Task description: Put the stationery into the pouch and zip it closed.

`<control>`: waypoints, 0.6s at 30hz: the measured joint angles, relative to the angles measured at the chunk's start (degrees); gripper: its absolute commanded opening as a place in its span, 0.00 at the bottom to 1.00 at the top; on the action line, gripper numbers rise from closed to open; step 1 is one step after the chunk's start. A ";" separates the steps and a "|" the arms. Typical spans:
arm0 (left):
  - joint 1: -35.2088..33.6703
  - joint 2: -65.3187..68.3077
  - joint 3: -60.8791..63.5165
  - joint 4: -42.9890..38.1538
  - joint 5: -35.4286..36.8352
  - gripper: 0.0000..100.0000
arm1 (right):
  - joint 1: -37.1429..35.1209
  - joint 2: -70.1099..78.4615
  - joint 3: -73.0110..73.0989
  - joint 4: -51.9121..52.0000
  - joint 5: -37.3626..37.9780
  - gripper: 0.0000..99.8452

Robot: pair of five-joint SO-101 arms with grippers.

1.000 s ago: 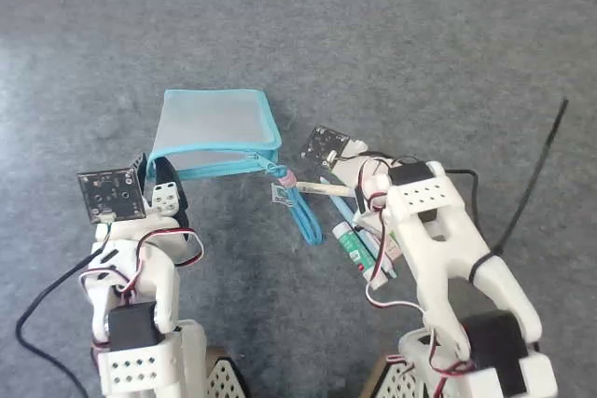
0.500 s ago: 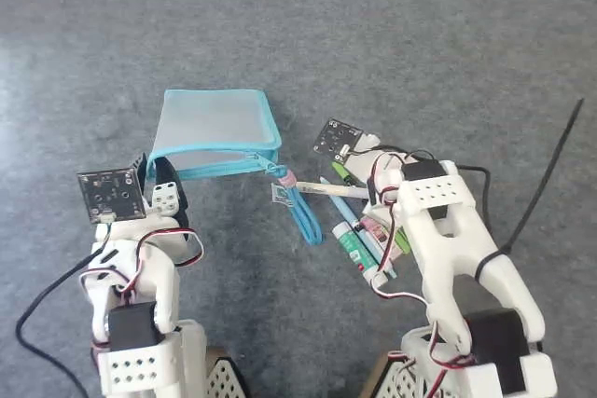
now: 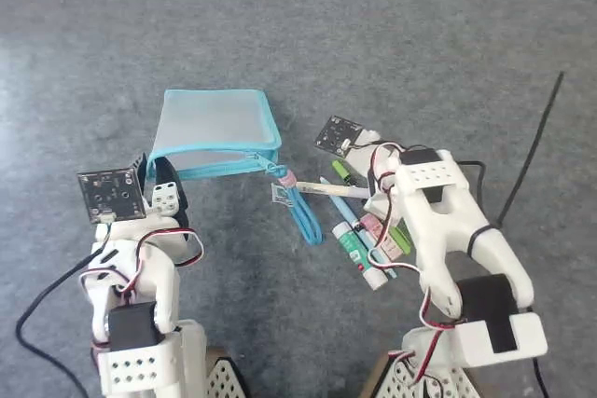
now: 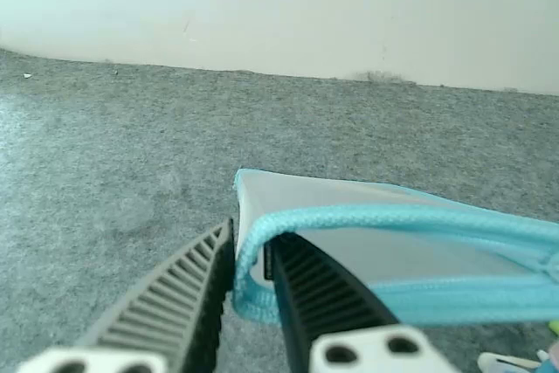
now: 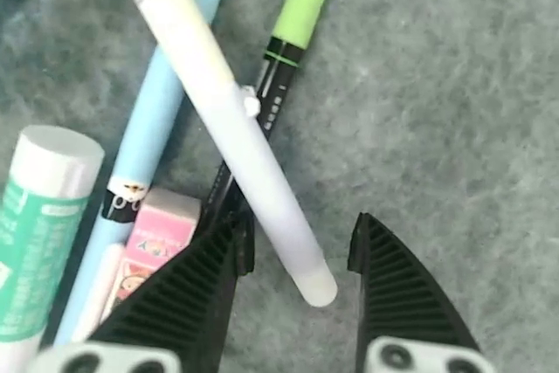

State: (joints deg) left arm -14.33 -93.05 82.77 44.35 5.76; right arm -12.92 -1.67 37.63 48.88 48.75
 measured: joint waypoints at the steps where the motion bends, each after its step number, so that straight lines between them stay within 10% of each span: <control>1: 0.00 0.00 0.00 0.00 0.00 0.05 | 0.00 0.00 0.00 0.00 0.00 0.16; 18: 0.00 0.00 0.00 0.00 0.00 0.05 | 0.09 0.00 -0.44 0.26 -1.41 0.01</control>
State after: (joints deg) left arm -14.33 -93.05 82.77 44.35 5.76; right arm -12.84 -1.67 37.19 49.14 47.34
